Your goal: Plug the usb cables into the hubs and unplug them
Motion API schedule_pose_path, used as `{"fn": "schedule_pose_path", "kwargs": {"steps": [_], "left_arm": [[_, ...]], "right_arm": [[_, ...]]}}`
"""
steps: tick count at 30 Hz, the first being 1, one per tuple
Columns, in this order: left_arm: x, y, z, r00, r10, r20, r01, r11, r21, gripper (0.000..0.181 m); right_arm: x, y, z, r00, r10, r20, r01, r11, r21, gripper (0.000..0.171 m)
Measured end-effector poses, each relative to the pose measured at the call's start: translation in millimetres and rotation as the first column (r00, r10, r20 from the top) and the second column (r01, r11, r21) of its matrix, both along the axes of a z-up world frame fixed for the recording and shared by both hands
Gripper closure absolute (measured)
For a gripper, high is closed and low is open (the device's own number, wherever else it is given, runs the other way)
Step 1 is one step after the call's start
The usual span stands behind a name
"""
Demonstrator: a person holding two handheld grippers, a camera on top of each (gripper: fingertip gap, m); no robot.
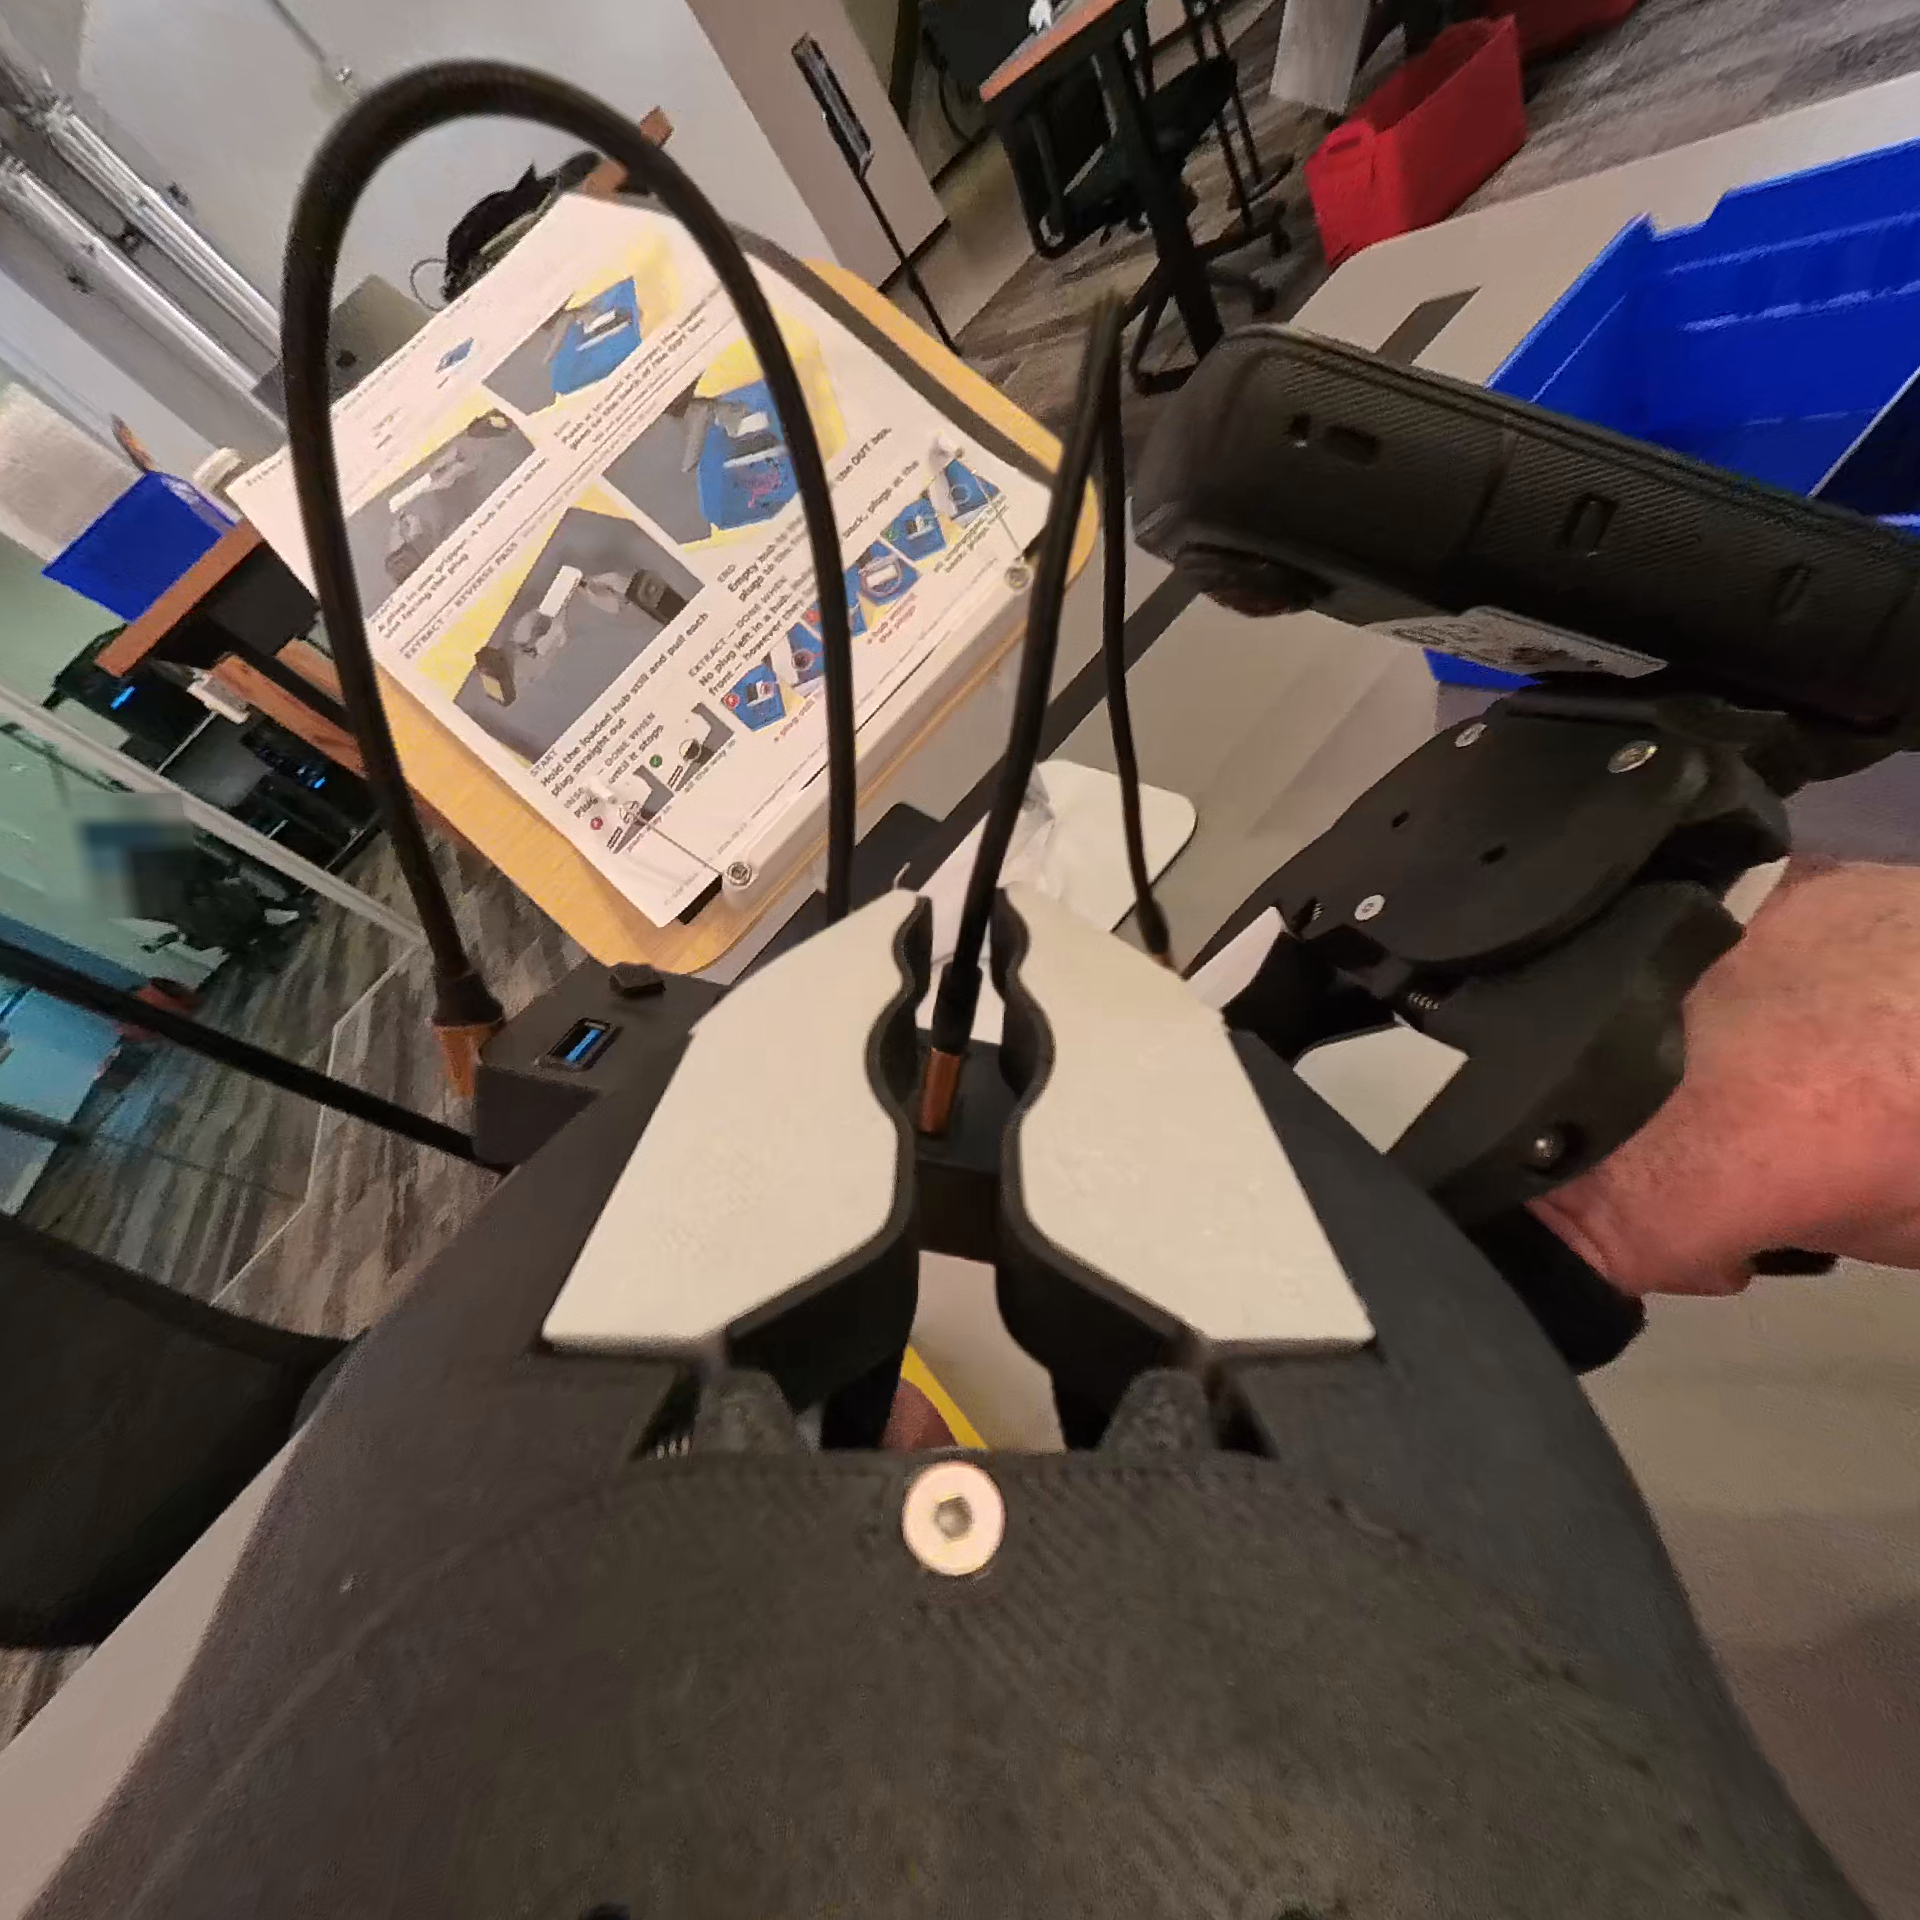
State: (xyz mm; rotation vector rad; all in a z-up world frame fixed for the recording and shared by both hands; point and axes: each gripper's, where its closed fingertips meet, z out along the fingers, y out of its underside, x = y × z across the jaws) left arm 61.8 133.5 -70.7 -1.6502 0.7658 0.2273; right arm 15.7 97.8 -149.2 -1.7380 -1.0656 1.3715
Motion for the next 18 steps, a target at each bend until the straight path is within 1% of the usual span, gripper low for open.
{"fn": "schedule_pose_path", "kwargs": {"steps": [3,4,5,8,10,12,13,15,16,17,18], "left_arm": [[1.0,-4.3,9.2,0.999,-0.036,0.026,0.035,0.999,0.027,0.161],[-1.7,-5.2,14.8,0.999,-0.032,0.035,0.03,0.998,0.047,0.15],[-4.2,-6.9,20.9,0.998,-0.04,0.048,0.037,0.997,0.066,0.148],[-20.1,-9.9,41.3,0.988,-0.039,0.151,0.021,0.993,0.118,0.14],[-30.0,-7.0,43.9,0.973,-0.039,0.226,0.017,0.995,0.101,0.129],[-31.4,-2.7,36.0,0.945,-0.073,0.319,0.062,0.997,0.044,0.113],[-26.3,-2.0,31.0,0.913,-0.118,0.391,0.123,0.992,0.012,0.105],[-14.1,-3.4,24.3,0.807,-0.2,0.556,0.26,0.965,-0.03,0.1],[-7.4,-4.9,19.8,0.756,-0.229,0.613,0.33,0.942,-0.055,0.097],[-2.1,-7.1,17.8,0.71,-0.258,0.655,0.39,0.919,-0.062,0.096],[2.4,-11.6,19.2,0.659,-0.295,0.692,0.448,0.893,-0.046,0.101]], "right_arm": [[4.0,2.9,4.6,0.999,0.0,-0.047,-0.002,0.999,-0.043,0.108],[6.3,5.0,6.1,0.998,-0.003,-0.061,0.0,0.998,-0.058,0.109],[8.5,6.3,8.6,0.997,0.002,-0.082,-0.007,0.998,-0.069,0.109],[16.0,8.7,21.1,0.985,0.027,-0.17,-0.044,0.994,-0.103,0.109],[20.5,5.3,32.7,0.966,0.077,-0.248,-0.108,0.988,-0.113,0.108],[24.4,0.0,43.1,0.942,0.126,-0.311,-0.169,0.979,-0.114,0.108],[25.2,-5.1,45.9,0.932,0.166,-0.323,-0.21,0.972,-0.106,0.108],[25.9,-14.5,48.1,0.917,0.226,-0.327,-0.261,0.963,-0.064,0.108],[26.0,-20.9,49.2,0.905,0.265,-0.333,-0.297,0.954,-0.049,0.108],[26.5,-27.8,50.6,0.889,0.305,-0.34,-0.334,0.942,-0.03,0.108],[26.2,-31.6,50.5,0.883,0.326,-0.336,-0.351,0.936,-0.014,0.108]]}}
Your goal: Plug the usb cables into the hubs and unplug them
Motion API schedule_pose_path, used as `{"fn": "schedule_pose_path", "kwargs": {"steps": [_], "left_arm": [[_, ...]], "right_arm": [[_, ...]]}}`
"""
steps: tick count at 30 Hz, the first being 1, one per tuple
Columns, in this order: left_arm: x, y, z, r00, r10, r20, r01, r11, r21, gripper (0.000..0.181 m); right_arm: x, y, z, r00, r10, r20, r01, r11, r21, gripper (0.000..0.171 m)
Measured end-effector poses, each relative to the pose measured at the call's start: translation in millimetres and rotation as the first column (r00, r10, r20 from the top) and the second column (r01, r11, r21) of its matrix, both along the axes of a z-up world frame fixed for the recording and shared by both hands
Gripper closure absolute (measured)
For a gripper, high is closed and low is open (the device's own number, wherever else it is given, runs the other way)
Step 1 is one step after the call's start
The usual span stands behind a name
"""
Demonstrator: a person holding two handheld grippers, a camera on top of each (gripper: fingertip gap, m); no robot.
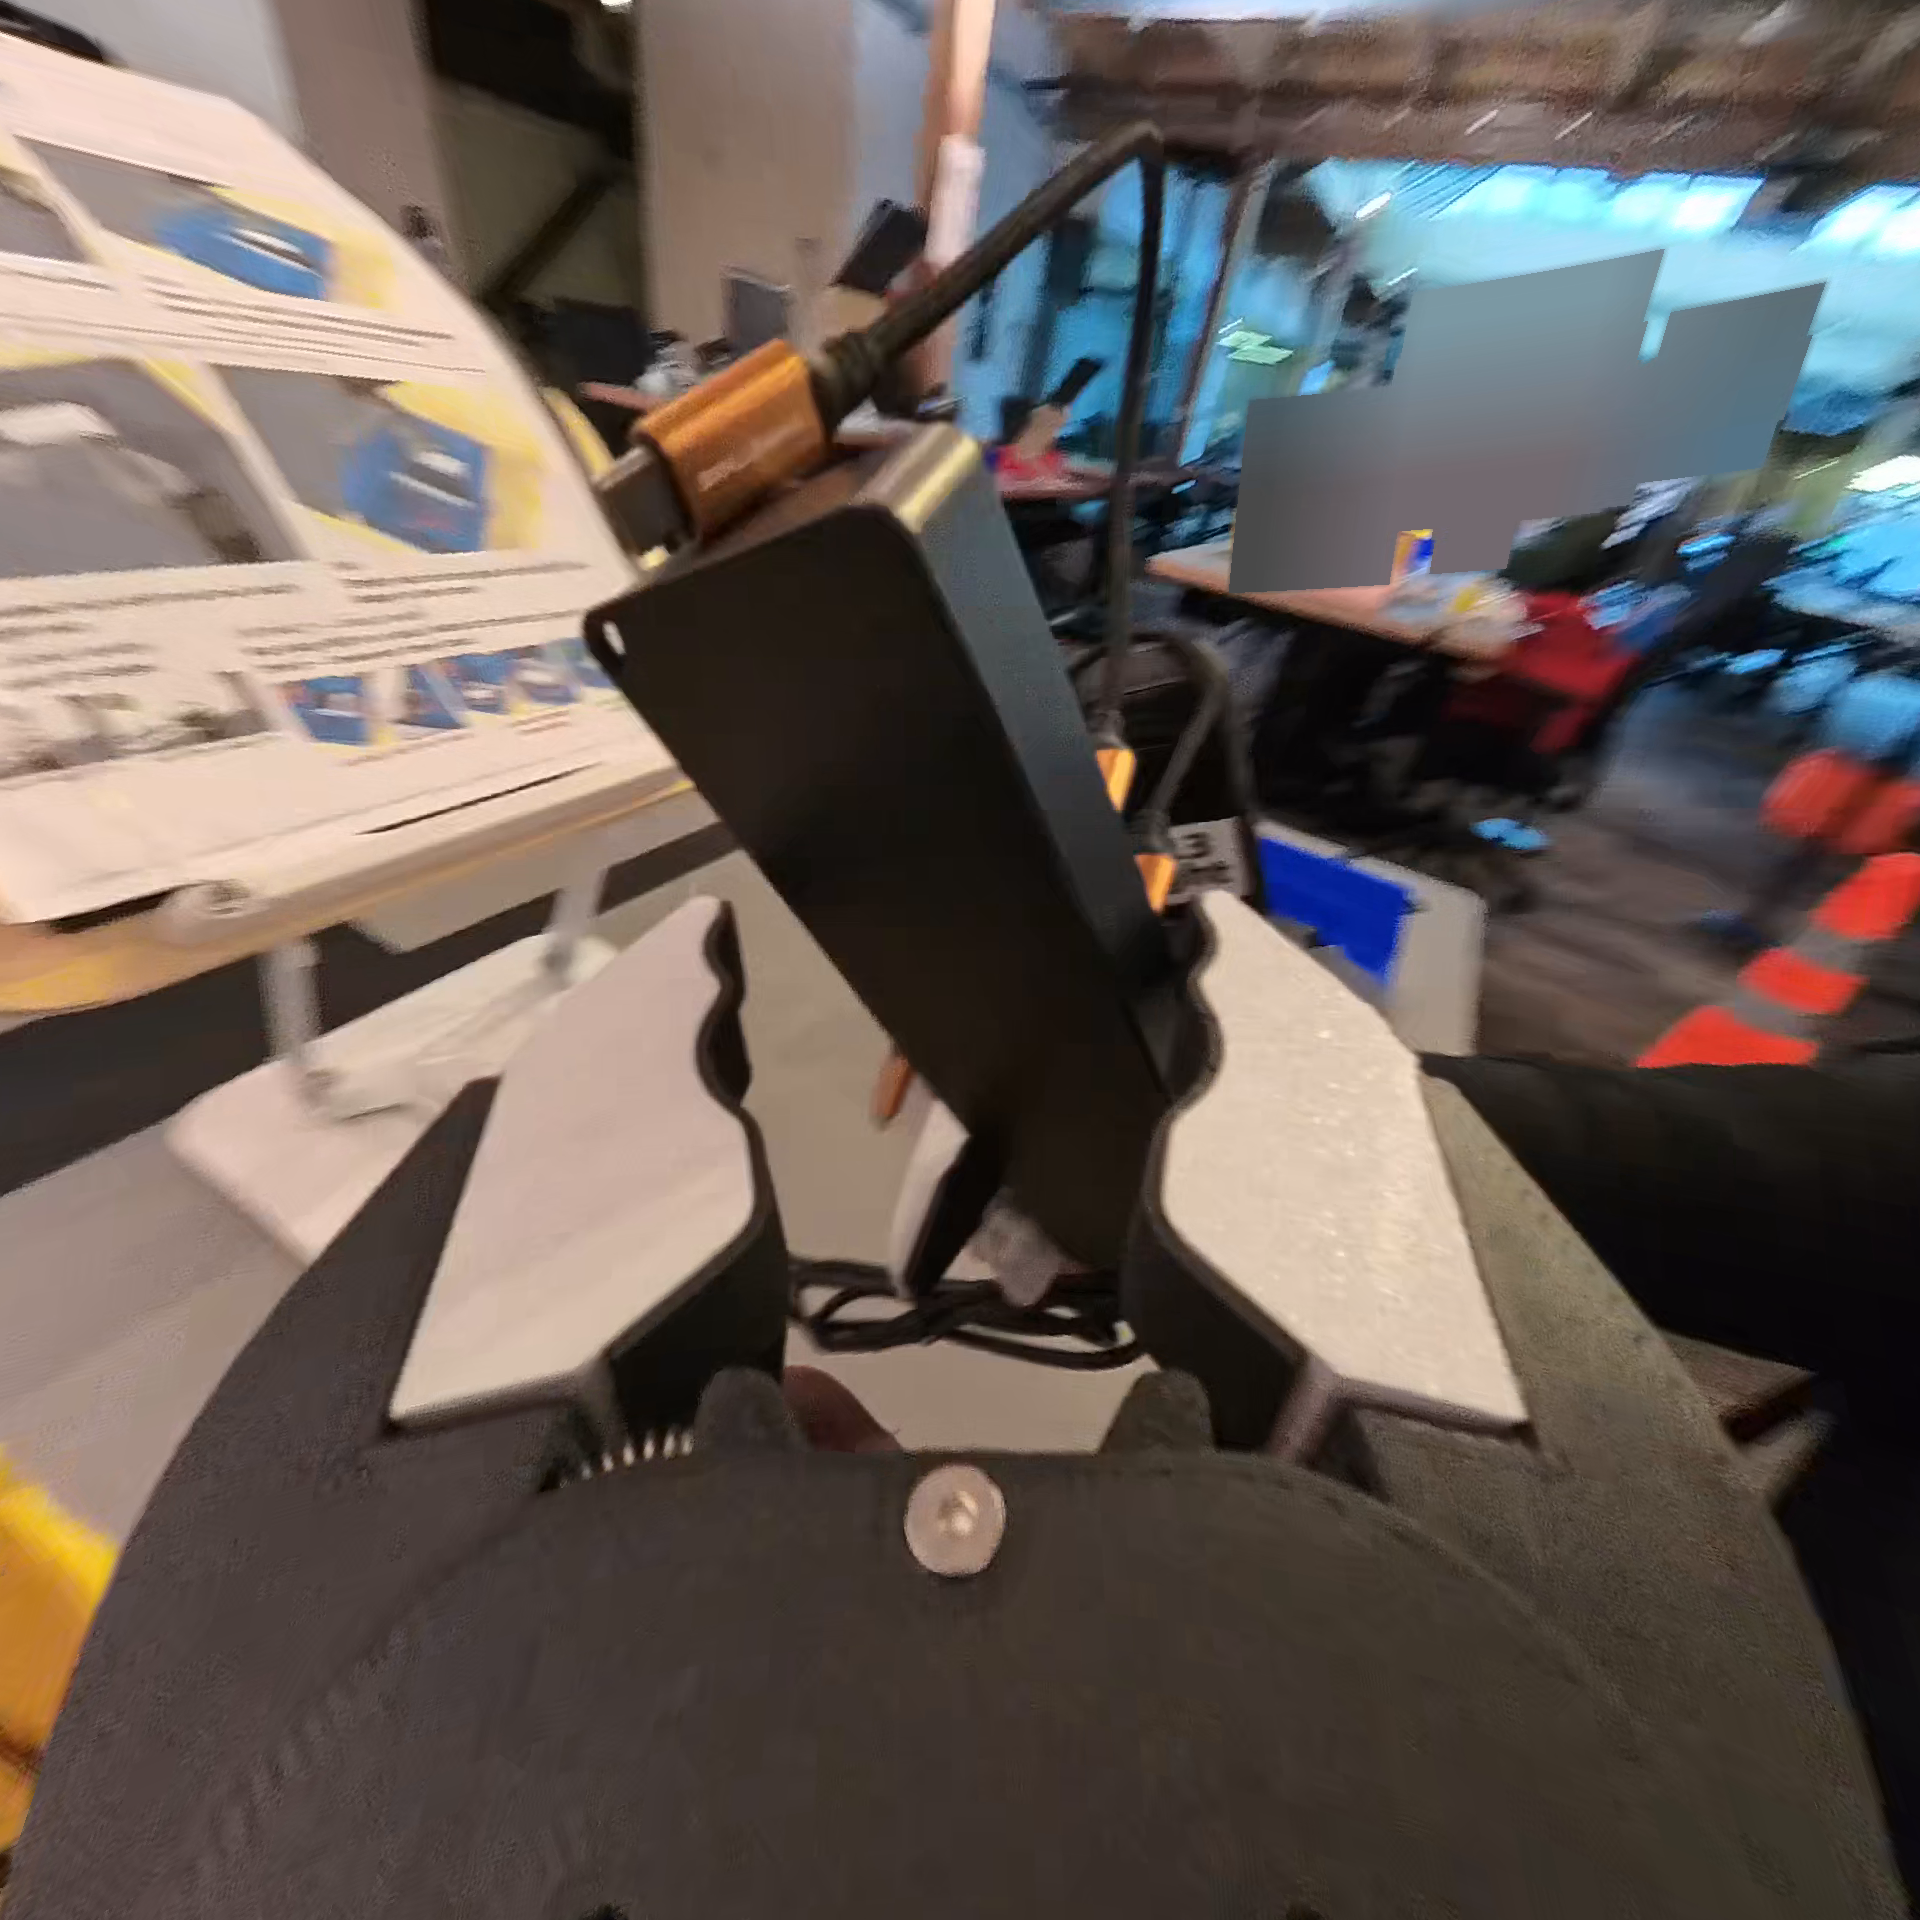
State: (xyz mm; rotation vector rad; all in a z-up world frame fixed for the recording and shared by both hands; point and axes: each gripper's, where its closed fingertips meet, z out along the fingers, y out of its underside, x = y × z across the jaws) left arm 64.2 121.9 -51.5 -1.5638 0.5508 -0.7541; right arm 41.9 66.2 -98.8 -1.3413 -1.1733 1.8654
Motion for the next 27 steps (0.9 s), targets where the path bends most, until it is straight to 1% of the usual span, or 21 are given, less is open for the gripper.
{"fn": "schedule_pose_path", "kwargs": {"steps": [1,2,5,8,14,17,20,23,27], "left_arm": [[4.5,-6.0,2.3,0.997,-0.064,0.046,0.065,0.998,-0.001,0.11],[8.2,-12.0,4.7,0.989,-0.12,0.082,0.12,0.993,0.0,0.115],[12.0,-23.8,11.0,0.969,-0.206,0.133,0.204,0.978,0.03,0.121],[13.5,-26.5,12.2,0.97,-0.204,0.129,0.199,0.979,0.05,0.122],[16.7,-28.4,15.7,0.982,-0.165,0.09,0.155,0.982,0.109,0.123],[21.6,-33.0,19.0,0.98,-0.176,0.092,0.163,0.977,0.138,0.123],[26.4,-34.4,21.1,0.98,-0.177,0.088,0.164,0.978,0.131,0.122],[27.4,-37.3,18.4,0.981,-0.187,0.048,0.178,0.972,0.151,0.122],[23.6,-37.0,23.9,0.985,-0.158,0.067,0.145,0.976,0.165,0.124]], "right_arm": [[0.1,-4.5,-1.0,1.0,0.026,0.004,-0.026,1.0,0.017,0.108],[0.9,-10.6,-1.4,0.998,0.063,0.0,-0.063,0.998,0.031,0.108],[3.5,-19.5,0.7,0.993,0.116,-0.028,-0.115,0.992,0.053,0.108],[2.7,-21.1,0.4,0.993,0.117,-0.027,-0.115,0.991,0.074,0.108],[4.5,-11.3,1.3,0.999,0.044,-0.009,-0.043,0.99,0.135,0.108],[8.0,-17.9,1.6,0.997,0.078,-0.001,-0.077,0.981,0.177,0.108],[7.6,-22.3,4.5,0.995,0.099,-0.023,-0.094,0.982,0.164,0.109],[5.2,-26.8,-0.8,0.994,0.111,0.016,-0.112,0.978,0.178,0.109],[3.8,-22.4,6.8,0.997,0.08,-0.007,-0.078,0.985,0.153,0.107]]}}
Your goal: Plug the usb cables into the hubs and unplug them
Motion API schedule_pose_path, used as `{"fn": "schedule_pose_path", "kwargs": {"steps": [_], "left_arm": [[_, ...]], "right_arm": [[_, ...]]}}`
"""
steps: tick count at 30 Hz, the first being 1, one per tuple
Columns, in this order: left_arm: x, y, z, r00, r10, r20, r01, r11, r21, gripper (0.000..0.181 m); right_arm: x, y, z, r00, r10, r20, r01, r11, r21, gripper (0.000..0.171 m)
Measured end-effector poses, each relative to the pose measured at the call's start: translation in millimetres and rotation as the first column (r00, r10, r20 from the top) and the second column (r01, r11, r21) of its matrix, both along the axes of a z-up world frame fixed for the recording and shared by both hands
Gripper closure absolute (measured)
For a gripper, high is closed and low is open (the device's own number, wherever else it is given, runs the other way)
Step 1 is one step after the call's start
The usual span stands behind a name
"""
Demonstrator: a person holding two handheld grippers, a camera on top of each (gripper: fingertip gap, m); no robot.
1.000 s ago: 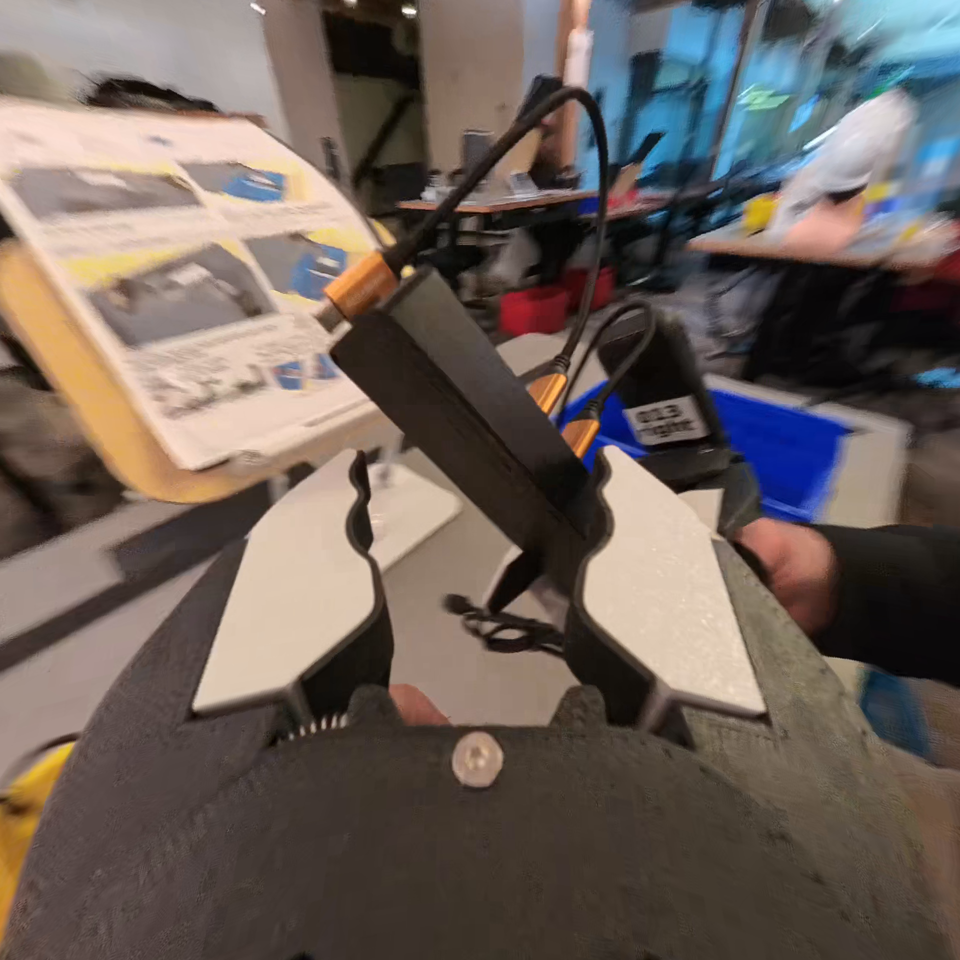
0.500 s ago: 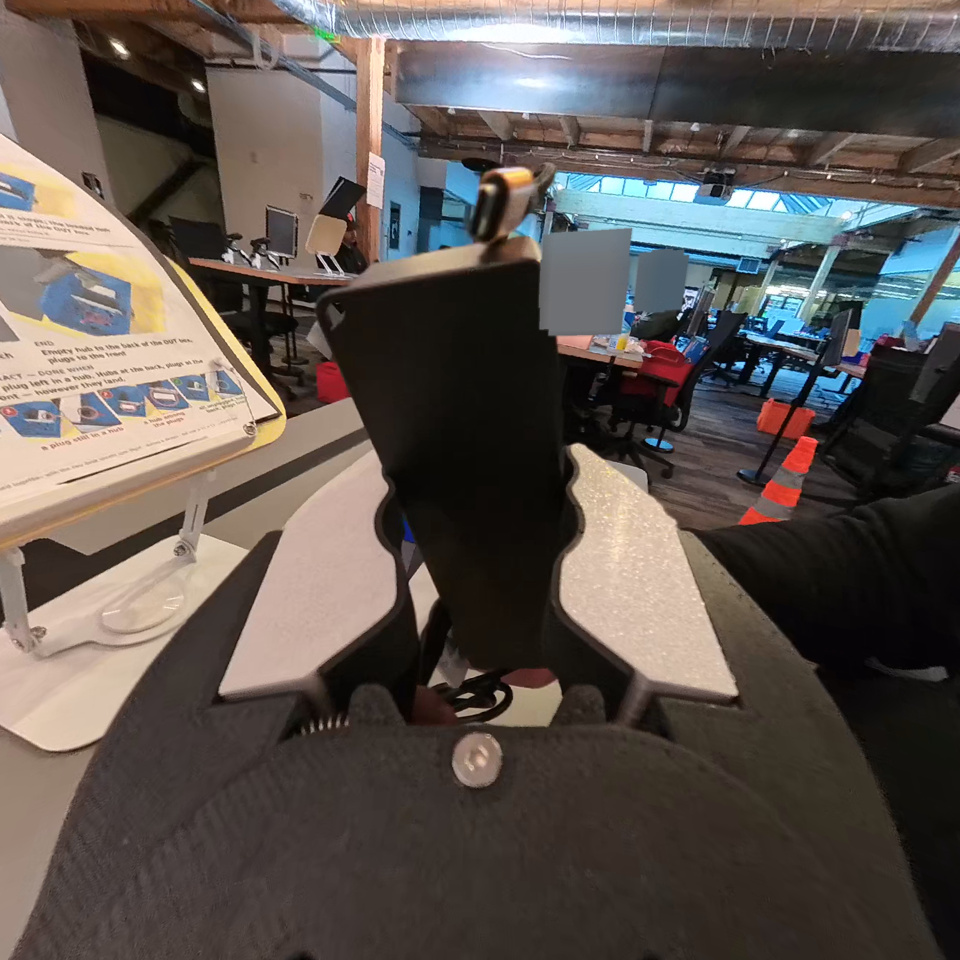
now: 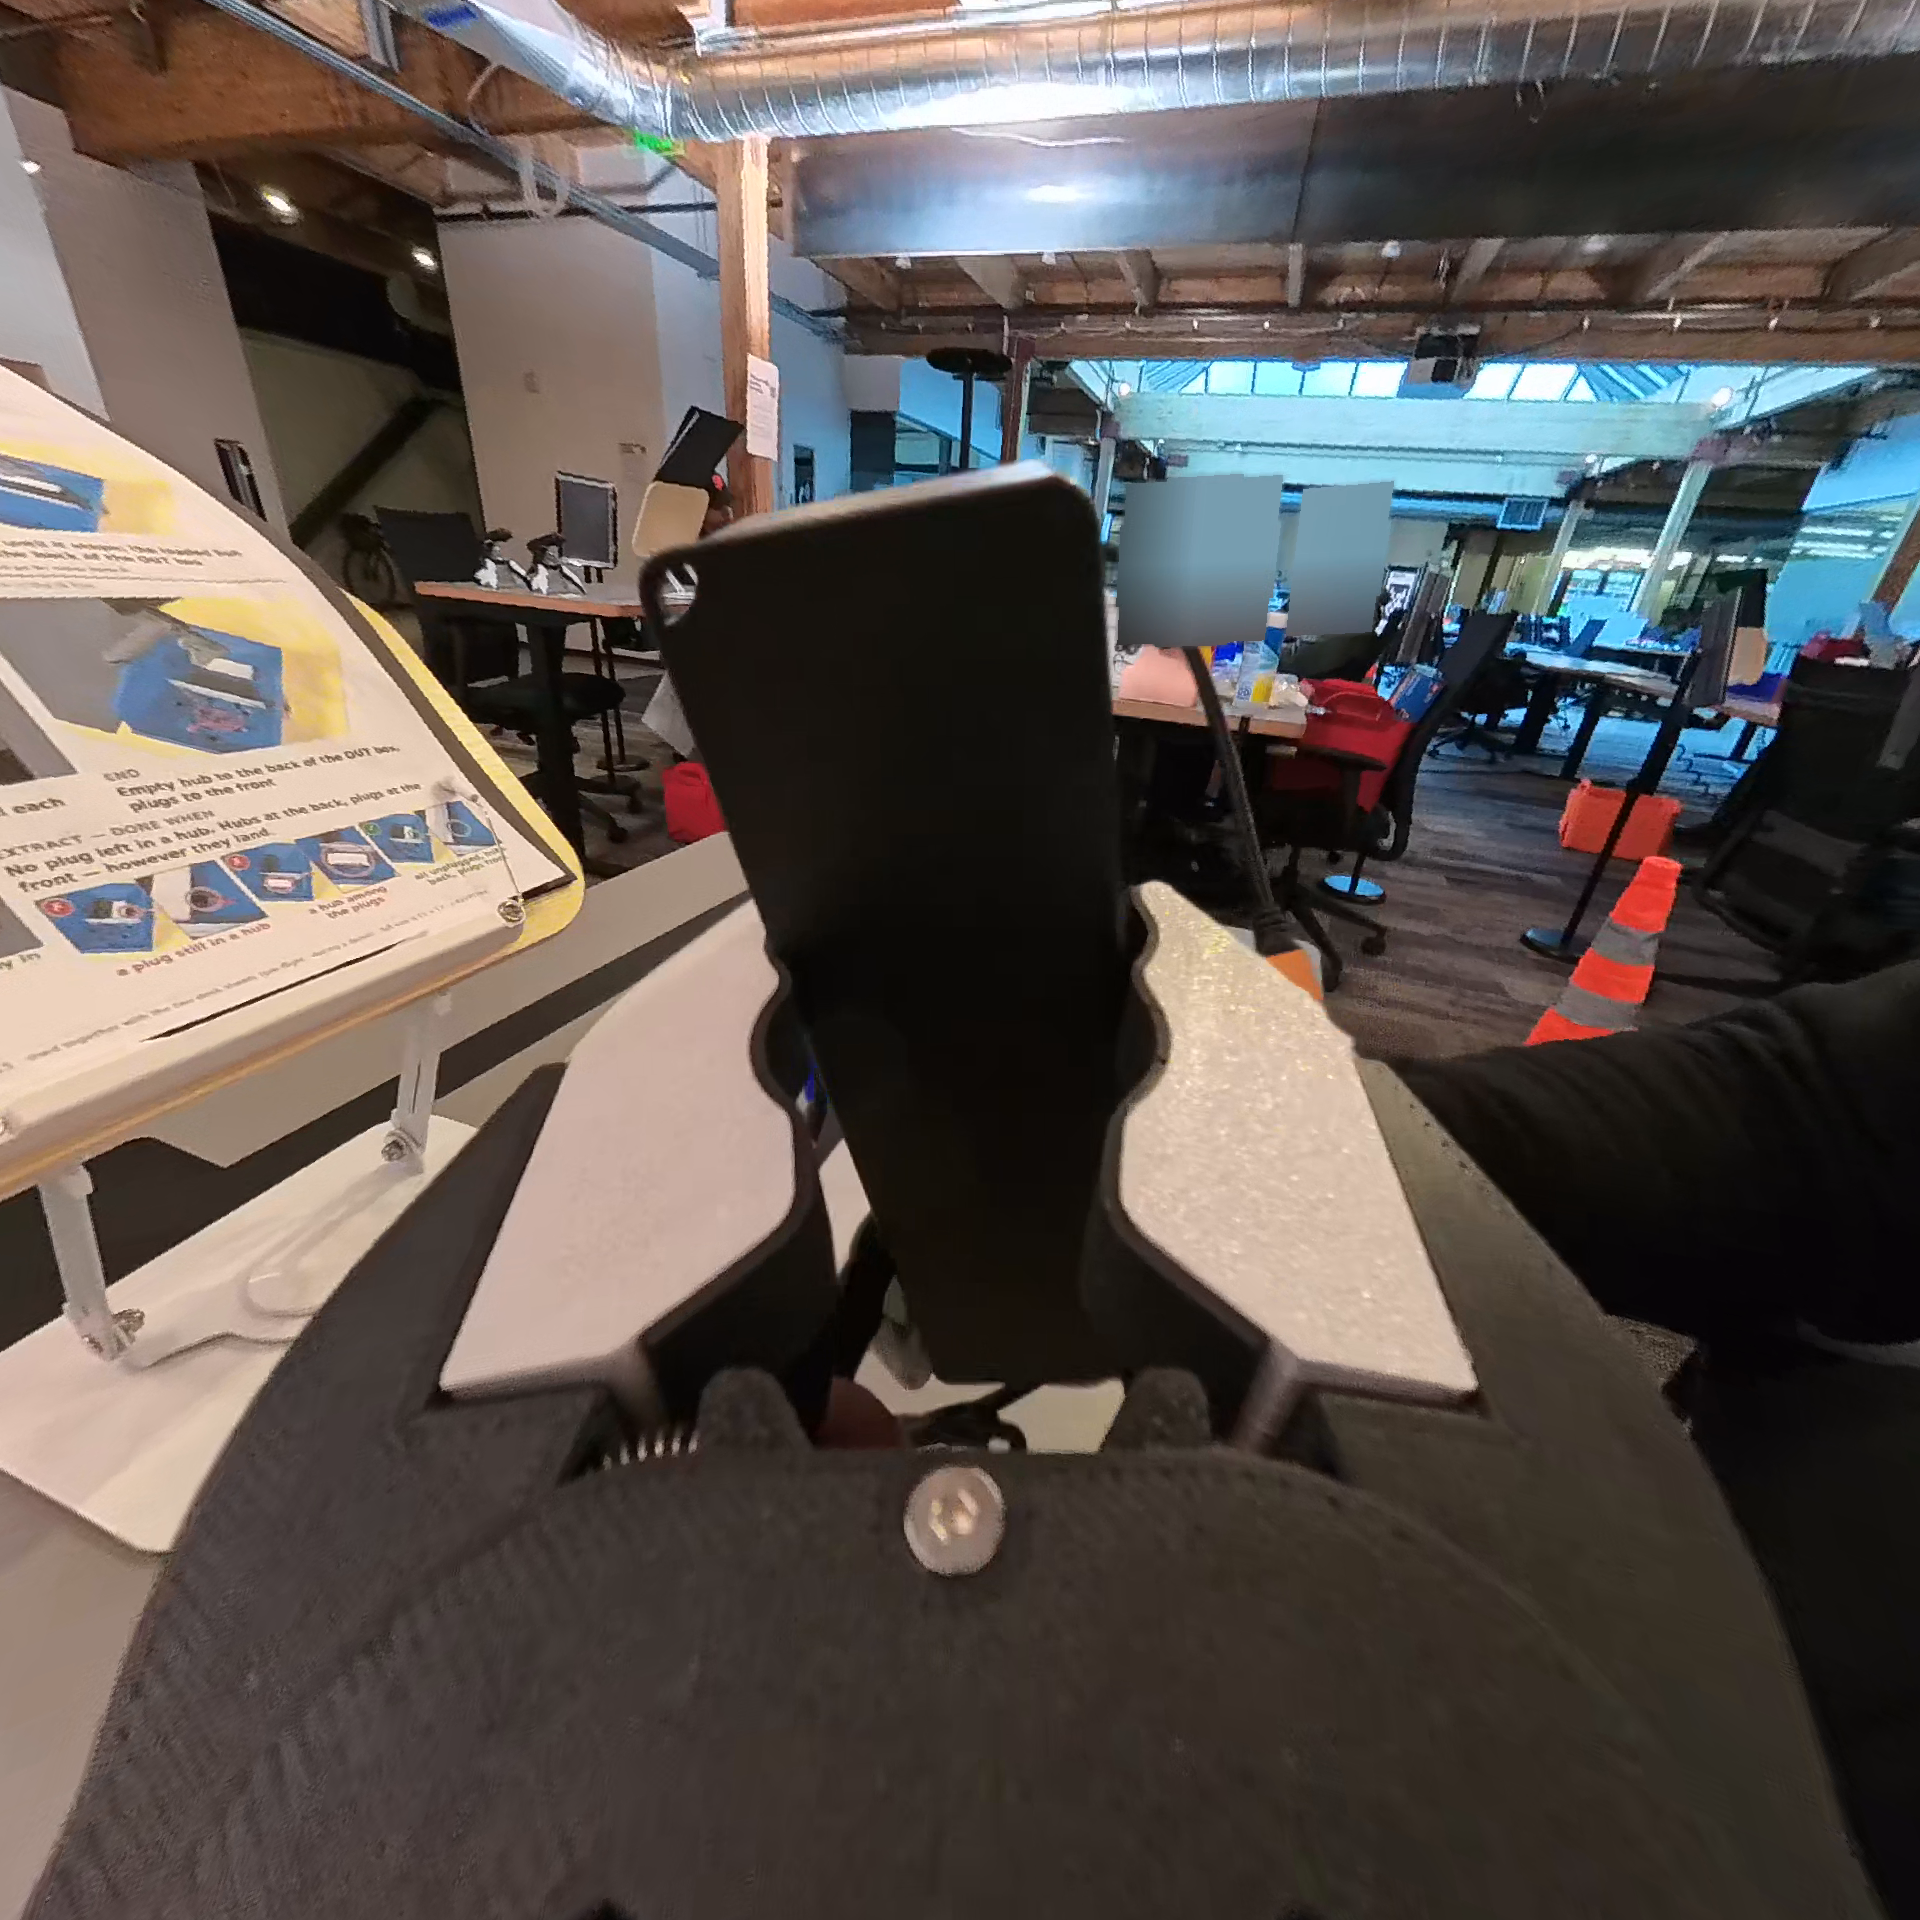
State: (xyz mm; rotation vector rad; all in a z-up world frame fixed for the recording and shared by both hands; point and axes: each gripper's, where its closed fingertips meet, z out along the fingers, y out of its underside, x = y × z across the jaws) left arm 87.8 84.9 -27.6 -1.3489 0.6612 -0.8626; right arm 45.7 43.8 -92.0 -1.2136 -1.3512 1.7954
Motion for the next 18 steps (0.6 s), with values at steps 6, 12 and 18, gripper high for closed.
{"fn": "schedule_pose_path", "kwargs": {"steps": [6,12,18], "left_arm": [[-15.4,9.3,0.0,0.999,0.047,0.021,-0.047,0.999,-0.016,0.125],[-35.9,20.6,1.7,0.994,0.086,0.063,-0.081,0.993,-0.08,0.127],[-26.4,19.6,-1.5,0.996,0.059,0.07,-0.051,0.992,-0.115,0.125]], "right_arm": [[6.8,26.4,-6.0,0.98,-0.193,0.054,0.176,0.958,0.227,0.101],[38.7,47.1,23.1,0.908,-0.41,-0.08,0.349,0.638,0.686,0.145],[40.1,35.1,63.2,0.8,-0.472,-0.37,0.43,0.022,0.902,0.153]]}}
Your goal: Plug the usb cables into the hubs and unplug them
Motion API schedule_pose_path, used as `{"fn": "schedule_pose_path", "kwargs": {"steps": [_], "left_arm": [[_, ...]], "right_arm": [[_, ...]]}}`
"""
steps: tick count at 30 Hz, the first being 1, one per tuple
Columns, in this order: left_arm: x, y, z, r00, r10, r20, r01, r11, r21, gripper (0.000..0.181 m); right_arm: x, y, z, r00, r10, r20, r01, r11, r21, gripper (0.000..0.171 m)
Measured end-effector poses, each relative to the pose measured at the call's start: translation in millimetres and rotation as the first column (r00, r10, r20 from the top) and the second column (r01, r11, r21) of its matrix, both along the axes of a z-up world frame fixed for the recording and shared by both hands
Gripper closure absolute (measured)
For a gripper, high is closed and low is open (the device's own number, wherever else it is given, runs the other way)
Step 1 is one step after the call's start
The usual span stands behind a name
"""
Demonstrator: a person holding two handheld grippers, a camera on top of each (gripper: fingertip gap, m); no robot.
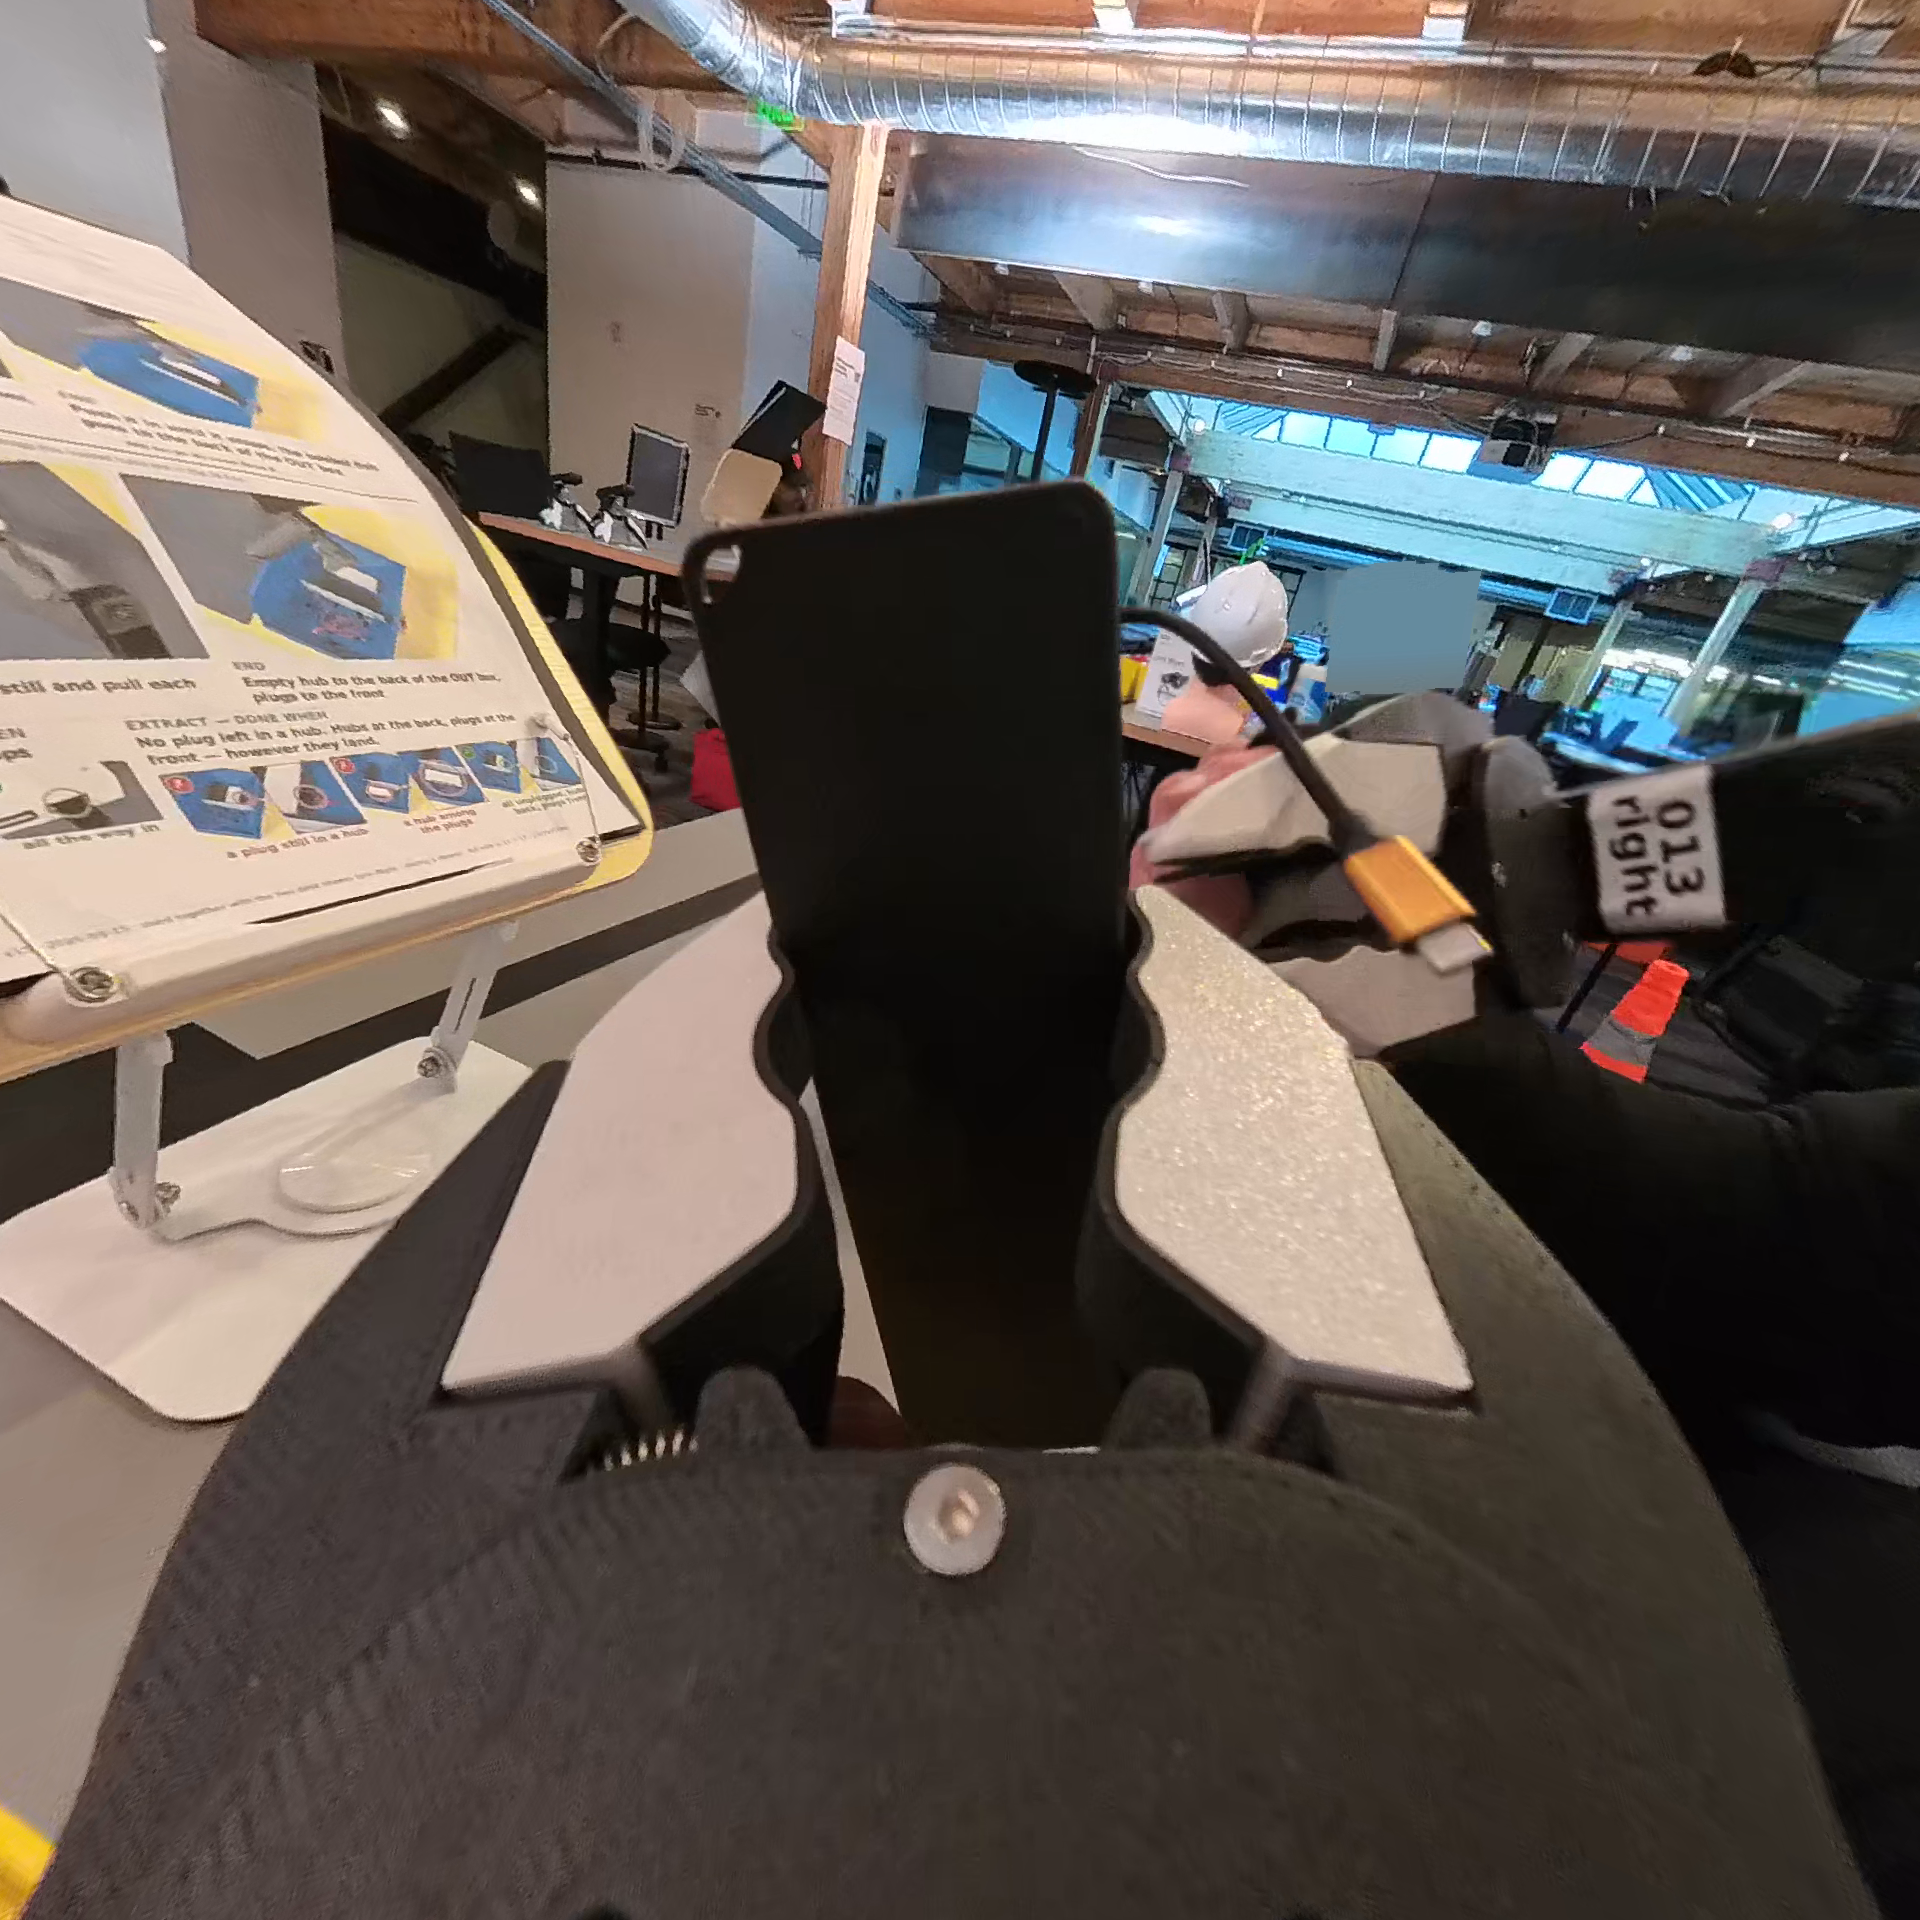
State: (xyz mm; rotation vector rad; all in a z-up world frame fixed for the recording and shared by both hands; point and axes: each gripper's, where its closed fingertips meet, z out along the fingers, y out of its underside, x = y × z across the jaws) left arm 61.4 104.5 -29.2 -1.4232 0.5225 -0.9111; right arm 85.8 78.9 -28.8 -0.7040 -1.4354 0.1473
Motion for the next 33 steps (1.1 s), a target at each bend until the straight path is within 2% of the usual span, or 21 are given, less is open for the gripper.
{"fn": "schedule_pose_path", "kwargs": {"steps": [4,11,14,20,28,30,33], "left_arm": [[12.2,-5.3,-4.9,0.998,-0.03,-0.047,0.03,1.0,-0.006,0.125],[23.0,-9.6,-16.0,0.988,-0.093,-0.12,0.084,0.994,-0.076,0.125],[23.6,-9.7,-22.5,0.982,-0.121,-0.146,0.104,0.987,-0.123,0.125],[21.0,-9.8,-33.7,0.968,-0.142,-0.205,0.102,0.976,-0.19,0.125],[17.3,-6.2,-30.4,0.98,-0.118,-0.162,0.084,0.976,-0.203,0.126],[-9.2,0.1,-15.7,0.995,-0.067,-0.072,0.051,0.977,-0.206,0.126],[-32.7,0.9,-6.6,0.992,-0.003,-0.125,-0.017,0.988,-0.154,0.126]], "right_arm": [[-1.8,5.2,8.8,0.994,-0.093,-0.063,0.1,0.988,0.114,0.16],[-2.8,13.7,-6.2,0.985,-0.163,0.057,0.144,0.955,0.259,0.156],[-4.6,13.6,-15.3,0.976,-0.182,0.121,0.135,0.937,0.321,0.163],[-7.4,15.0,-27.1,0.965,-0.187,0.186,0.121,0.941,0.317,0.165],[-1.3,22.7,-26.0,0.955,-0.229,0.191,0.167,0.941,0.294,0.166],[20.6,46.0,-16.7,0.945,-0.29,0.153,0.244,0.933,0.265,0.166],[36.4,49.0,4.7,0.954,-0.271,0.126,0.24,0.947,0.213,0.166]]}}
